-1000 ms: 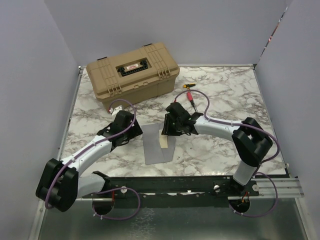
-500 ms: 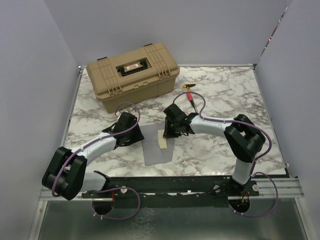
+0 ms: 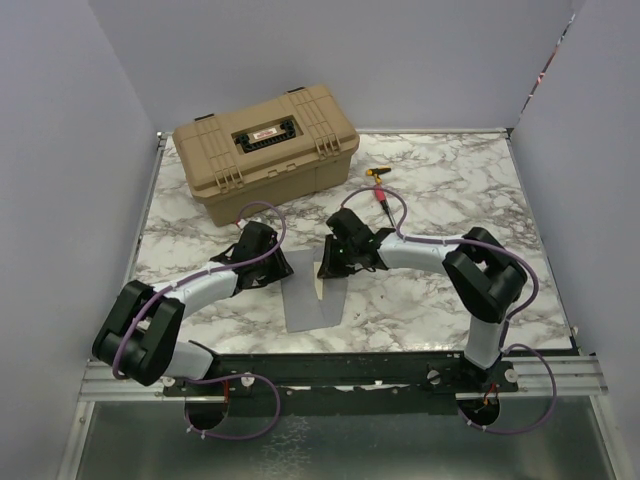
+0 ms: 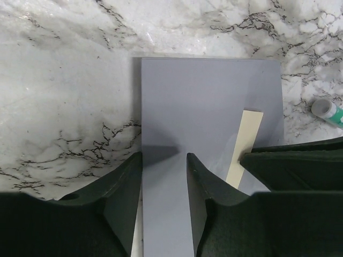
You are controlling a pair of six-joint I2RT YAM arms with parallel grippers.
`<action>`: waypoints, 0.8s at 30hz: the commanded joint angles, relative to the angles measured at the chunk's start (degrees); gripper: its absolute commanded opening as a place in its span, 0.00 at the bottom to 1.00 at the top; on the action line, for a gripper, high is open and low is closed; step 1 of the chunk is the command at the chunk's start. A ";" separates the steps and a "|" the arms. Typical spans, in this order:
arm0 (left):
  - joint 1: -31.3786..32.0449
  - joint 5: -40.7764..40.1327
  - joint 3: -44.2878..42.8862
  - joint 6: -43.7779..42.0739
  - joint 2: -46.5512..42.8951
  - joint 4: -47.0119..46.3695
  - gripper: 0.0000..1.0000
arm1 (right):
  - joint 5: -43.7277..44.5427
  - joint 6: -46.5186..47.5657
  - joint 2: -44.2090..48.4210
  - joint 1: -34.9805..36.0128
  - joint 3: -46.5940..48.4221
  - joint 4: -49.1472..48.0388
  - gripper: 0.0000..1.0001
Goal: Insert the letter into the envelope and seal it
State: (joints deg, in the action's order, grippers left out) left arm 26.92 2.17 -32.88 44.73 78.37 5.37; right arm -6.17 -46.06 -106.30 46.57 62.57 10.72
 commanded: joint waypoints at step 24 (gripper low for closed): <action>0.07 3.51 0.46 -2.84 2.32 -0.99 0.40 | -1.36 -4.35 -1.71 0.28 -2.47 -11.67 0.42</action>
State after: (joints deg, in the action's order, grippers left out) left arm 26.92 3.70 -32.82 43.38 79.07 3.51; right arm -9.56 -50.37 -107.13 46.54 60.03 1.13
